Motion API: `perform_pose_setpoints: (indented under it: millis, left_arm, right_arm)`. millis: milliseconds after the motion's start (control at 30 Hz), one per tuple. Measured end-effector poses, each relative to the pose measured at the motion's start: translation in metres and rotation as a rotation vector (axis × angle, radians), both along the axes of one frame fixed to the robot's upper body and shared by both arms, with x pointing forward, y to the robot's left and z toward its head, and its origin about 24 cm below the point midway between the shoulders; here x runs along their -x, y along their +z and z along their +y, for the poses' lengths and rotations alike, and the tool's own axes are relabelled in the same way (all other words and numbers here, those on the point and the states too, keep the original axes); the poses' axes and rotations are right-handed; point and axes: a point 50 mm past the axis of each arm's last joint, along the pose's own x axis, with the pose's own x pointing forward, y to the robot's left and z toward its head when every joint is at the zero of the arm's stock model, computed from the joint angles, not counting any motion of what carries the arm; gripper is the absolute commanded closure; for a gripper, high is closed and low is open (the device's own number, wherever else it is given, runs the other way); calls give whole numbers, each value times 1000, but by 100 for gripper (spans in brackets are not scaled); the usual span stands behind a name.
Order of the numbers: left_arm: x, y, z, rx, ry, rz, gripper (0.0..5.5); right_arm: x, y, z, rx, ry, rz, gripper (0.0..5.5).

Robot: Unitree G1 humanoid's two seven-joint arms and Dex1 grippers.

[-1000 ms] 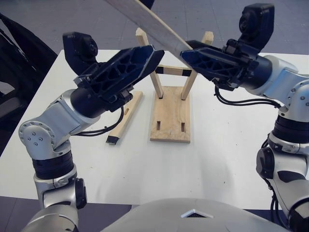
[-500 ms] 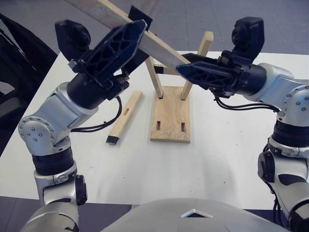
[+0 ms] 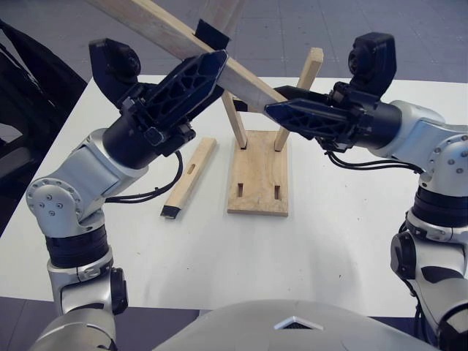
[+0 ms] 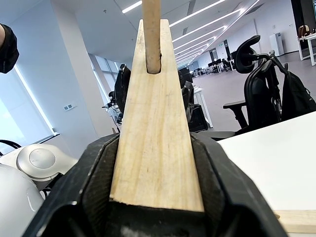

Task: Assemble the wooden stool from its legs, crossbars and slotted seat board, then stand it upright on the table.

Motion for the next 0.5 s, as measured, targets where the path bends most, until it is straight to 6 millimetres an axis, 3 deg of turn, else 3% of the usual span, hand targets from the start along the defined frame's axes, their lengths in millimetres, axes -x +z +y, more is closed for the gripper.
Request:
perform_pose_setpoints:
  millis: [233, 400, 500]
  left_arm:
    - [-1, -2, 0, -17, 15, -8, 315]
    - [-5, -2, 4, 3, 46, -5, 335]
    - [-9, -4, 8, -5, 92, -3, 336]
  right_arm:
    - [-2, -2, -1, 9, 0, 4, 346]
    - [-1, -4, 0, 18, 30, 1, 238]
    - [-4, -7, -2, 52, 9, 8, 225]
